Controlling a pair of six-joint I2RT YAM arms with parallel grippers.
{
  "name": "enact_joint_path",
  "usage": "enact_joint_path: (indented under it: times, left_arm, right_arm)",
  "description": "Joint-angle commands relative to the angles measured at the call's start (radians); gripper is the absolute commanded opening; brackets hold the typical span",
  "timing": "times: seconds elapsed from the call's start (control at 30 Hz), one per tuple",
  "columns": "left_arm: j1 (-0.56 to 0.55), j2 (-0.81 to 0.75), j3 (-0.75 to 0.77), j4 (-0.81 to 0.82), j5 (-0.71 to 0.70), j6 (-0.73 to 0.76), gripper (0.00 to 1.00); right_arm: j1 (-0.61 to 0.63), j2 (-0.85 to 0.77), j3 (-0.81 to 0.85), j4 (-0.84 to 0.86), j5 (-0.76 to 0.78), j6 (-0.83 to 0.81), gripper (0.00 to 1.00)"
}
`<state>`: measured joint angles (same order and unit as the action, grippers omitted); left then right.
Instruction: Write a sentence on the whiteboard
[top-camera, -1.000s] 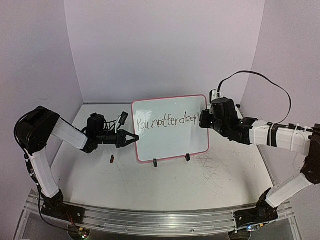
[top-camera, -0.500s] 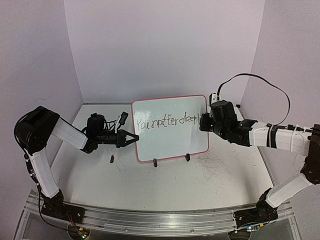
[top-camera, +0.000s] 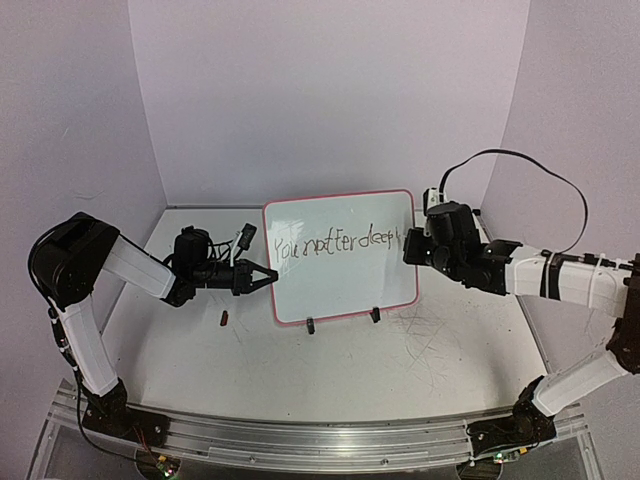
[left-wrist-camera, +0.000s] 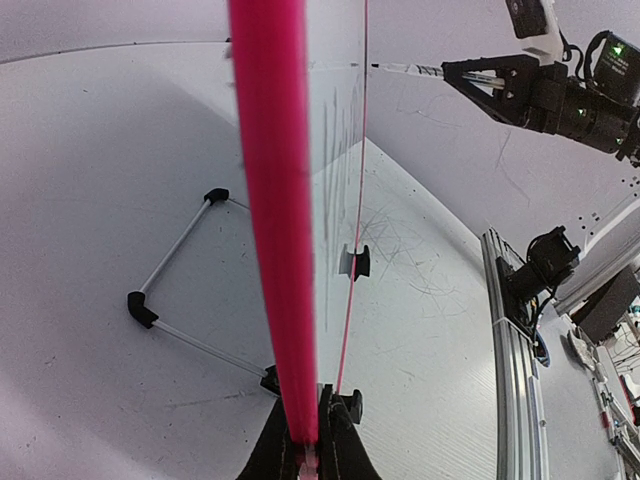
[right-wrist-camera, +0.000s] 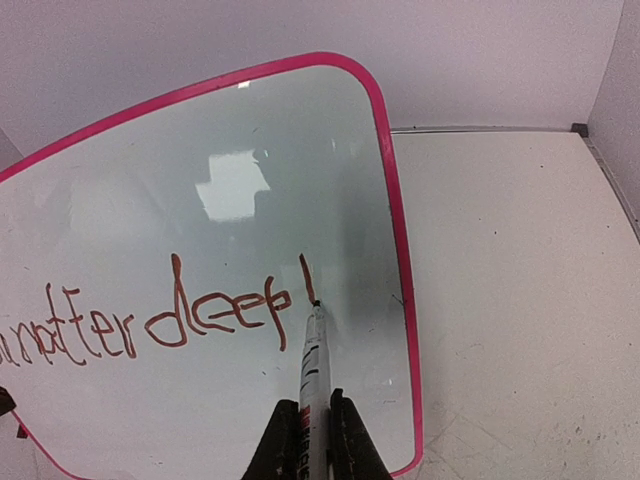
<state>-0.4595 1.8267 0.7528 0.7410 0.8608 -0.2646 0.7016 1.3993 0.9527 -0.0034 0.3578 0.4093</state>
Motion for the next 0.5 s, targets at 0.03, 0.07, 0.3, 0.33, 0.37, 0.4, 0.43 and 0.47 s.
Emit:
enact_joint_path:
  times: [0.03,0.07,0.3,0.33,0.37,0.4,0.43,0.47]
  left_arm:
    - [-0.012,-0.007,0.019,-0.050,-0.084,0.054,0.00]
    - [-0.012,-0.009,0.018,-0.049,-0.085,0.054,0.00]
    - [-0.012,-0.008,0.018,-0.049,-0.086,0.056,0.00]
    - [-0.012,-0.007,0.019,-0.049,-0.085,0.056,0.00]
    - [-0.011,-0.005,0.021,-0.049,-0.085,0.056,0.00]
    - [-0.012,-0.004,0.022,-0.050,-0.085,0.056,0.00]
    - [-0.012,-0.005,0.021,-0.049,-0.085,0.056,0.00]
    - [-0.012,-0.004,0.021,-0.050,-0.085,0.056,0.00]
  right_arm:
    - [-0.002,-0.002,0.024,0.031,0.022,-0.002,0.00]
    - [-0.003,0.007,0.029,0.032,0.021,-0.004,0.00]
    - [-0.003,0.026,0.044,0.044,0.042,-0.023,0.00]
    - [-0.003,0.027,0.045,0.046,0.042,-0.024,0.00]
    - [-0.002,0.028,0.046,0.047,0.042,-0.026,0.00]
    - [-0.003,0.029,0.046,0.048,0.044,-0.027,0.00]
    - [-0.004,0.028,0.045,0.050,0.046,-0.026,0.00]
    - [-0.005,0.027,0.043,0.051,0.046,-0.026,0.00]
